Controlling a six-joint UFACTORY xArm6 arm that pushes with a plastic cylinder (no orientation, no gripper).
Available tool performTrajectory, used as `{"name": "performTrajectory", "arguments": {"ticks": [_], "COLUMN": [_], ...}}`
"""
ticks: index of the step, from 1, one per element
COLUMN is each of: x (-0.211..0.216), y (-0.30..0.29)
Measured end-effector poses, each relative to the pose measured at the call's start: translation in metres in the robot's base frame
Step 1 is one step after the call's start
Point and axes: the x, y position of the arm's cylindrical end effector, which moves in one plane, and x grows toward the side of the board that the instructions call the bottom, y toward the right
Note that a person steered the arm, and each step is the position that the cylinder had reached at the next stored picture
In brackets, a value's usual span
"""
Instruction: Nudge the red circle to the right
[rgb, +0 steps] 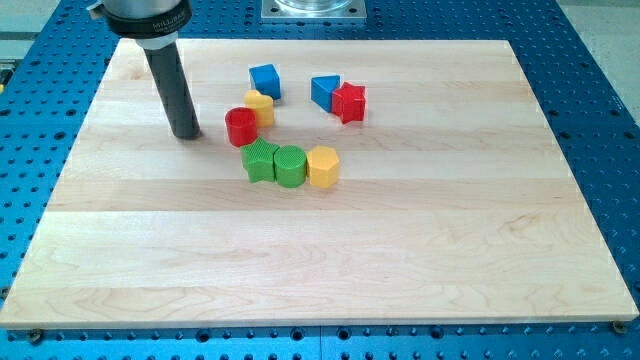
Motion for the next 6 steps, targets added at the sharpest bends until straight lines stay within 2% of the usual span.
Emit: {"name": "performTrajectory", "arguments": {"ticks": [3, 6], "x": [-0.001, -0.001], "y": [0.05, 0.047]}}
